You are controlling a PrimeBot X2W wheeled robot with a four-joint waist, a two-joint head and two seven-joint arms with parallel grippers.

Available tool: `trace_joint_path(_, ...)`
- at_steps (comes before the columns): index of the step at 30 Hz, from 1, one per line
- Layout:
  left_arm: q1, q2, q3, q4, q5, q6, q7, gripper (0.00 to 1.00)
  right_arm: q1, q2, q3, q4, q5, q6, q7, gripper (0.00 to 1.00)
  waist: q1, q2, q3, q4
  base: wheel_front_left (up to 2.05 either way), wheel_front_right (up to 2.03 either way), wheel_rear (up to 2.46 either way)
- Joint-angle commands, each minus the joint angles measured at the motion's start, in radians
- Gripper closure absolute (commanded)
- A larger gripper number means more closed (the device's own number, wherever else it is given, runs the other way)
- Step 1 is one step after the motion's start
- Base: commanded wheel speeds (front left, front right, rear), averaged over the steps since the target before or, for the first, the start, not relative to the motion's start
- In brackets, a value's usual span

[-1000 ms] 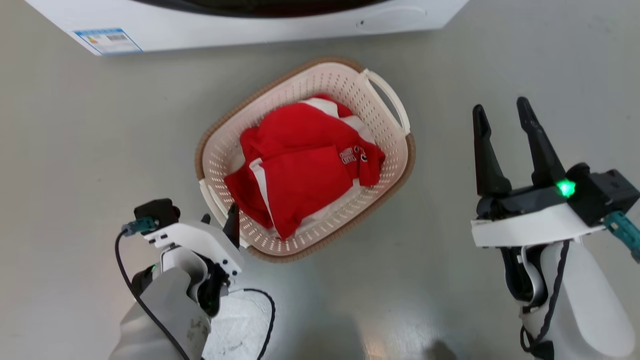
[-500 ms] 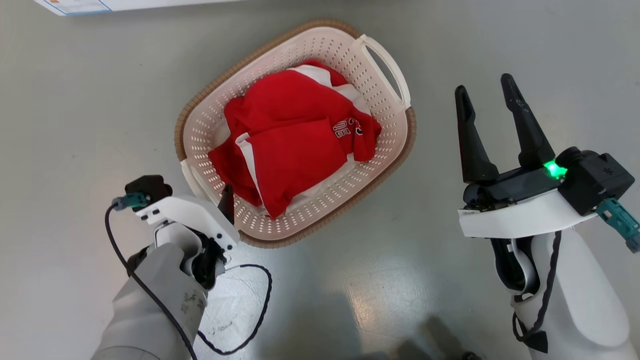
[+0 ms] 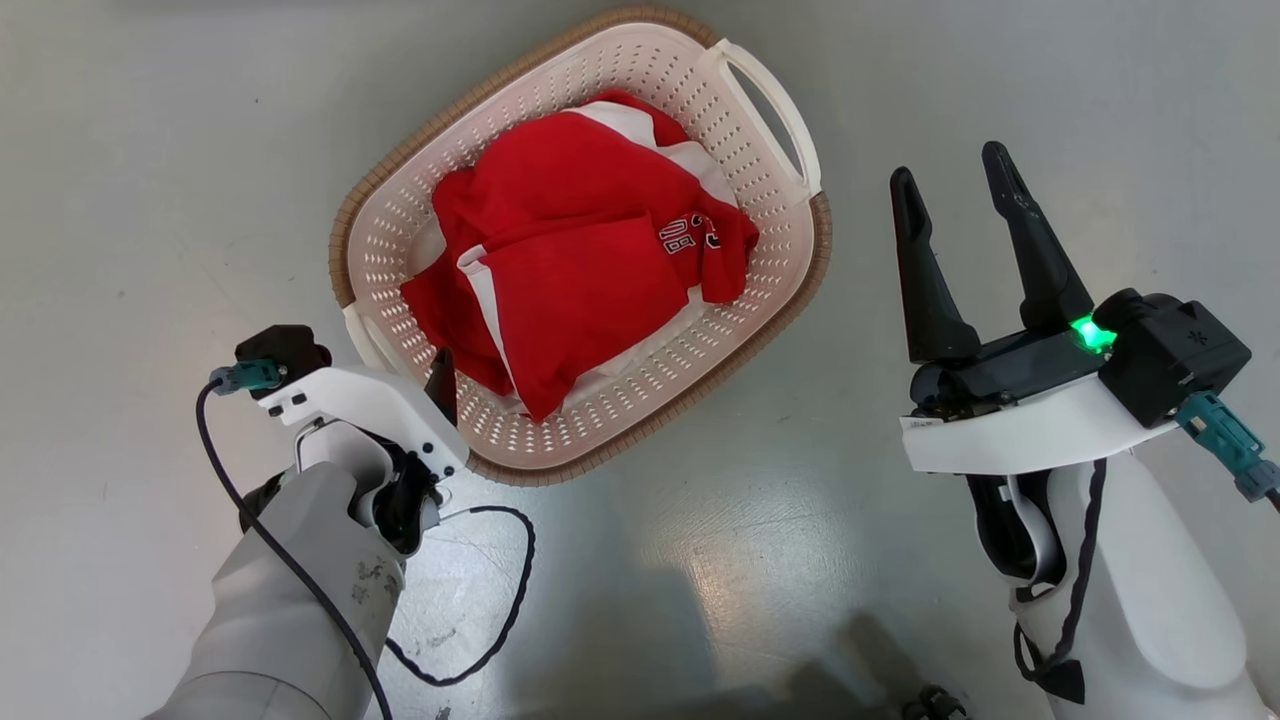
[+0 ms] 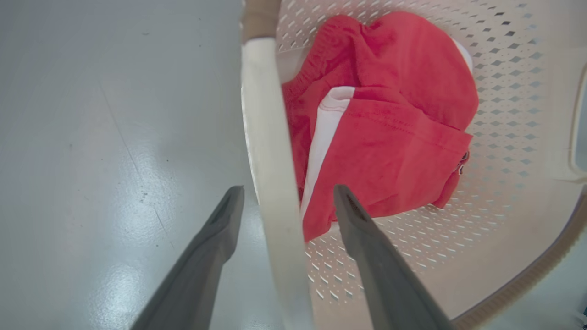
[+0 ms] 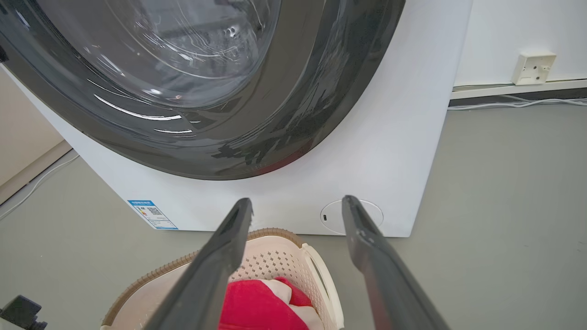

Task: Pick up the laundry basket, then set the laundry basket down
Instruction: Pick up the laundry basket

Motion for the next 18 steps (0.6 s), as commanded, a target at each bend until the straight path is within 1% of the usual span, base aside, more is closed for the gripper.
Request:
trace_joint_path(1,-0.001,0.024,0.013,-0.002,-0.001,0.008,-0.004,0.0,0.006,0.008,0.021,-0.018,0.011,0.007,-0.009,0.0,0.0,0.0,0.003,0.001,0.0,0.0,0.0)
trace_joint_path(3,-0.004,0.025,0.01,-0.001,0.001,0.012,-0.001,0.0,0.004,0.008,0.023,-0.015,0.012,0.007,-0.009,0.0,0.0,0.0,0.005,0.001,0.0,0.0,0.0)
trace_joint_path(4,-0.005,0.026,0.009,-0.001,0.002,0.017,-0.001,0.2,0.003,0.009,0.024,-0.013,0.013,0.007,-0.009,0.0,0.0,0.0,0.005,0.001,0.0,0.0,0.0)
trace_joint_path(5,-0.005,0.027,0.008,-0.001,0.003,0.02,-0.001,0.53,0.002,0.009,0.025,-0.012,0.013,0.007,-0.009,0.0,0.0,0.0,0.005,0.0,0.0,0.0,0.0)
trace_joint_path(6,-0.005,0.027,0.008,-0.001,0.003,0.02,-0.001,0.53,0.002,0.009,0.025,-0.012,0.013,0.007,-0.009,0.0,0.0,0.0,0.005,0.0,0.0,0.0,0.0)
trace_joint_path(7,-0.006,0.029,0.005,-0.001,0.006,0.023,-0.002,0.65,0.0,0.009,0.026,-0.01,0.013,0.007,-0.009,0.0,0.0,0.0,0.005,-0.001,0.0,0.0,0.0)
trace_joint_path(8,-0.006,0.033,-0.001,-0.001,0.012,0.024,-0.002,1.0,-0.001,0.01,0.028,-0.008,0.014,0.007,-0.009,0.0,0.0,0.0,0.004,-0.002,0.0,0.0,0.0)
trace_joint_path(14,0.002,0.051,-0.023,0.0,0.03,0.032,0.009,1.0,-0.001,0.015,0.034,0.004,0.026,0.007,-0.009,0.0,0.0,0.0,-0.012,-0.009,0.0,0.0,0.0)
trace_joint_path(18,0.004,0.062,-0.062,0.0,0.066,0.038,0.016,1.0,0.002,0.016,0.035,0.008,0.029,0.007,-0.009,0.0,0.0,0.0,-0.025,-0.01,0.0,0.0,0.0)
